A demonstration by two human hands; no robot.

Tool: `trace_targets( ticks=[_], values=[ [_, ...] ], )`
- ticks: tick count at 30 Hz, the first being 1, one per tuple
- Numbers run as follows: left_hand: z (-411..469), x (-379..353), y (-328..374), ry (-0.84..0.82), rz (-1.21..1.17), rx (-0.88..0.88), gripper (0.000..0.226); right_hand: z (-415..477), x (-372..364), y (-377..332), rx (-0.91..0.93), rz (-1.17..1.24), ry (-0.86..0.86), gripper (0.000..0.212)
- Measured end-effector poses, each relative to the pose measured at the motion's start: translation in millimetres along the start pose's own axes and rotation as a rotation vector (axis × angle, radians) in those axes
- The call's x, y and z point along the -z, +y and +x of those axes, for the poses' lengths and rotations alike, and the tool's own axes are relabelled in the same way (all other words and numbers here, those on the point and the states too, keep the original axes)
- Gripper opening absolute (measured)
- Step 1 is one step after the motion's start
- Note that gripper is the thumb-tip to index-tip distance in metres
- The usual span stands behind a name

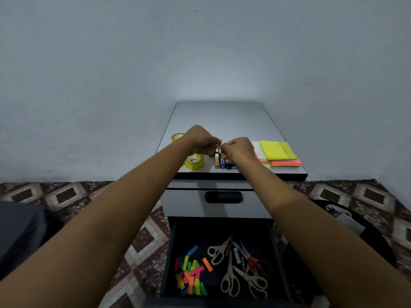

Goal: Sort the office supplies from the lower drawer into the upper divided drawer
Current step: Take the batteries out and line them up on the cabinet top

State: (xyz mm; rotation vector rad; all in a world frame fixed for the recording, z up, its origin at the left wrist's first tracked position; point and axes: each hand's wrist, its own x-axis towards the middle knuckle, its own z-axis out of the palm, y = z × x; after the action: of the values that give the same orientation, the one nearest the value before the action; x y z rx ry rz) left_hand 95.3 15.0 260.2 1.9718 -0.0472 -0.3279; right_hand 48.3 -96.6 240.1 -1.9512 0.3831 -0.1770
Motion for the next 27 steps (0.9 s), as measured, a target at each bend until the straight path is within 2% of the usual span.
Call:
trace_targets(
  ticks=[3,6,8,10,14,17,21,27],
  values=[
    [-6.9,-0.3,-1.9,-0.009,-0.076,0.041,0.012,-5.4,-3.5,-0.6,0.009,-0.016,-0.004,0.027],
    [-10.2,-0.7,-2.5,0.01,-0.093,0.069,0.011,-7.2,-3.6,-0.8,0.043,-0.092,-0.026,0.014],
    [-11.1,-0.2,-2.1,0.041,-0.047,0.069,0.012,-7.7,-2.1,-0.2,0.08,-0.148,-0.039,0.017],
    [-9.9,0.3,-1.6,0.072,0.042,0.056,0.014,-8.1,-0.5,1.8,0.133,-0.214,-0.033,0.019],
    [-8.0,-0.8,1.3,0.151,0.45,-0.03,0.019,-7.9,1.2,9.4,0.227,-0.321,-0.028,0.015],
    [-8.2,-3.3,1.3,0.204,0.636,-0.074,0.03,-7.4,0.1,14.4,0.296,-0.383,-0.067,0.015],
    [-3.1,-7.5,-5.1,0.213,0.748,-0.102,0.034,-9.8,-2.5,18.4,0.386,-0.489,-0.12,0.02],
    [6.1,-8.9,-12.8,0.224,0.802,-0.147,0.033,-7.0,-6.6,23.9,0.455,-0.577,-0.114,0.022]
  ],
)
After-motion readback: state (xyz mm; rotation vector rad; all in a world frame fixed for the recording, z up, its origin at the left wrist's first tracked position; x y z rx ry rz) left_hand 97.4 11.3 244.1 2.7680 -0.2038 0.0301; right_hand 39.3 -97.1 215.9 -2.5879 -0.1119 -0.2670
